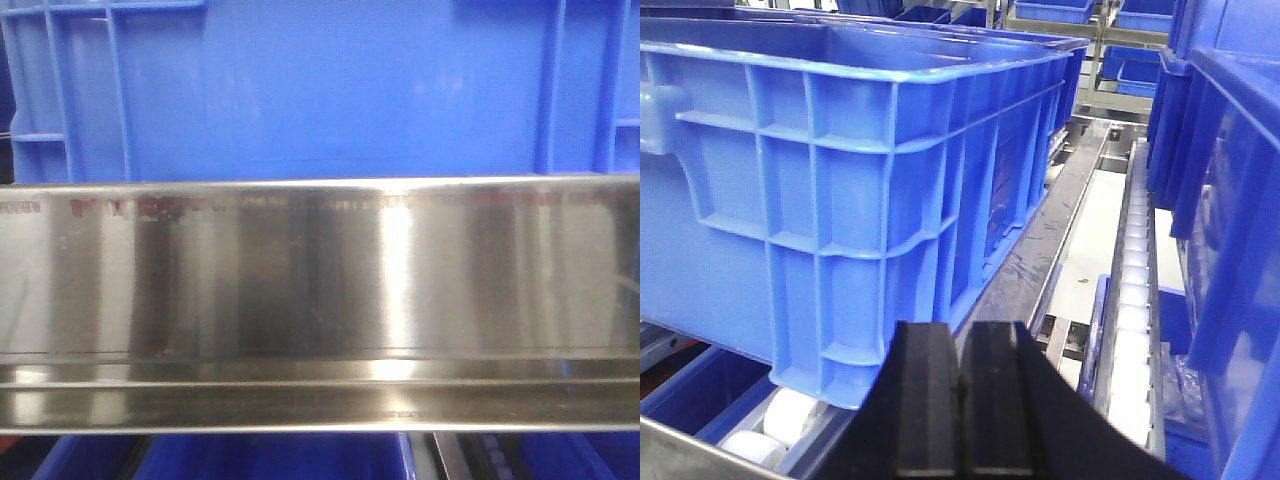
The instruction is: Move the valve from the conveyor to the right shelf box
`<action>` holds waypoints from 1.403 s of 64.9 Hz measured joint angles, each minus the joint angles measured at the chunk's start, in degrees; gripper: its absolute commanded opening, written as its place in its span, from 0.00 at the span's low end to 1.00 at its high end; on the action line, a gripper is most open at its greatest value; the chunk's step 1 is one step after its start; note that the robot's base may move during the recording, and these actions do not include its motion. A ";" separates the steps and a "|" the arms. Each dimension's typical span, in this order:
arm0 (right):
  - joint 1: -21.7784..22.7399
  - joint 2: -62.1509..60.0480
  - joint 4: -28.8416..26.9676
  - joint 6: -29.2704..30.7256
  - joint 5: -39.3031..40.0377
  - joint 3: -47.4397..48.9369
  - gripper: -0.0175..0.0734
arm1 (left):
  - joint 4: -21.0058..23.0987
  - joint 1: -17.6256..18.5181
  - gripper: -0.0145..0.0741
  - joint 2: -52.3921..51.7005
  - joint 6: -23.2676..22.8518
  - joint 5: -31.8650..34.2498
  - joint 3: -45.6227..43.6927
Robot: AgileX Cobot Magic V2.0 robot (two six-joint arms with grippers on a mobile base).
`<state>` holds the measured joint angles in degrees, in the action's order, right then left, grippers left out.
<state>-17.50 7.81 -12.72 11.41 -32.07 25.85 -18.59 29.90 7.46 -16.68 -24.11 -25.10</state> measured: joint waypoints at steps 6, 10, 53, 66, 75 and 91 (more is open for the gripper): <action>0.00 0.00 0.00 0.00 0.00 0.00 0.02 | 0.00 0.00 0.04 0.00 0.00 0.00 0.00; 0.00 0.00 0.00 0.00 0.00 0.00 0.02 | 0.00 0.00 0.04 0.00 0.00 0.00 0.00; 0.00 0.00 0.00 0.00 0.34 0.00 0.02 | 13.45 -26.31 0.04 -7.13 12.19 14.73 16.85; 0.00 0.00 0.00 0.00 0.34 0.00 0.02 | 13.59 -27.85 0.04 -7.13 12.41 21.91 24.83; 0.00 0.00 0.00 0.00 0.34 -0.04 0.02 | 13.90 -27.85 0.04 -7.13 12.41 22.12 25.05; 0.00 0.00 0.00 0.00 0.34 -0.04 0.02 | 14.02 -27.85 0.04 -7.13 12.52 22.25 25.17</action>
<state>-17.50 7.81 -12.72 11.41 -31.73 25.81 -4.57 2.06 0.33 -4.17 -1.87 0.07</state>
